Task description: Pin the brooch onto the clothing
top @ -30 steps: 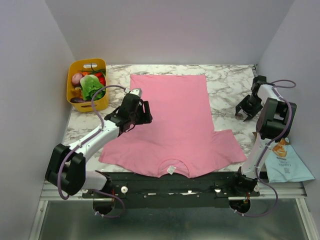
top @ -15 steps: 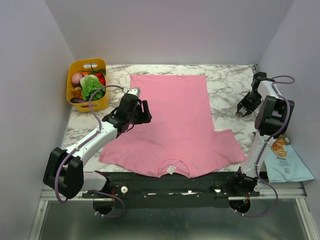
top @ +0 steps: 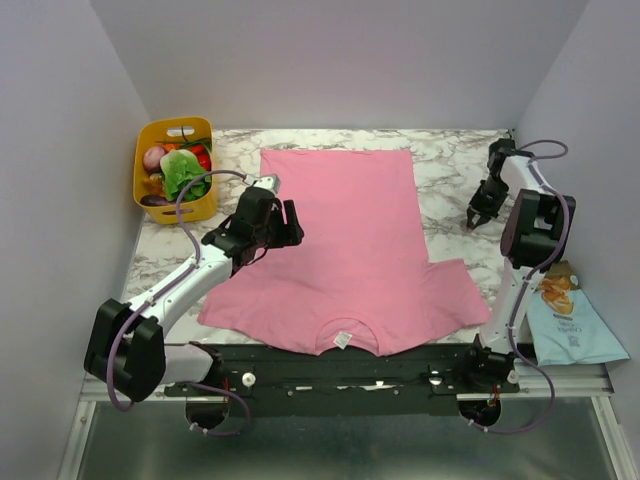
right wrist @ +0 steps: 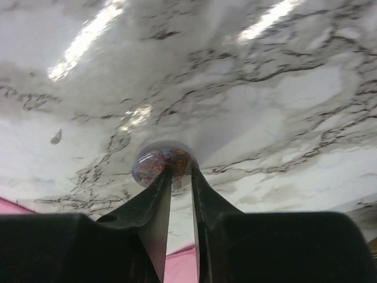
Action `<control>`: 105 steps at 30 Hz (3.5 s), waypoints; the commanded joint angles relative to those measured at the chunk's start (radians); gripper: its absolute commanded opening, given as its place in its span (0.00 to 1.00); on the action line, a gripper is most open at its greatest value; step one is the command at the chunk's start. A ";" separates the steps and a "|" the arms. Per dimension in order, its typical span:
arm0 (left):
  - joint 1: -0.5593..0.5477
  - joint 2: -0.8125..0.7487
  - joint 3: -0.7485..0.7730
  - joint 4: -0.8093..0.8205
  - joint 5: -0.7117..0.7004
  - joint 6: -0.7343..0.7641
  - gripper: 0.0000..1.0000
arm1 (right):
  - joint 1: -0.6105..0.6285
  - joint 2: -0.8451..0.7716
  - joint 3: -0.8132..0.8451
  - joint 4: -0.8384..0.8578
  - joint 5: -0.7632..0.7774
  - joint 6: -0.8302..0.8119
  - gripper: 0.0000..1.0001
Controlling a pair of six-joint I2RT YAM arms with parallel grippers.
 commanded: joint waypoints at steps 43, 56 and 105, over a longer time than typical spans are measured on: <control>-0.269 0.602 0.711 0.018 0.225 -0.026 0.78 | 0.140 -0.360 -0.284 0.173 -0.049 -0.053 0.27; -0.351 1.011 1.173 -0.100 0.262 -0.058 0.78 | 0.102 -0.256 -0.288 0.223 0.016 0.018 0.18; -0.371 1.367 1.412 0.029 0.383 -0.295 0.59 | 0.091 -0.176 -0.282 0.213 -0.076 -0.013 0.15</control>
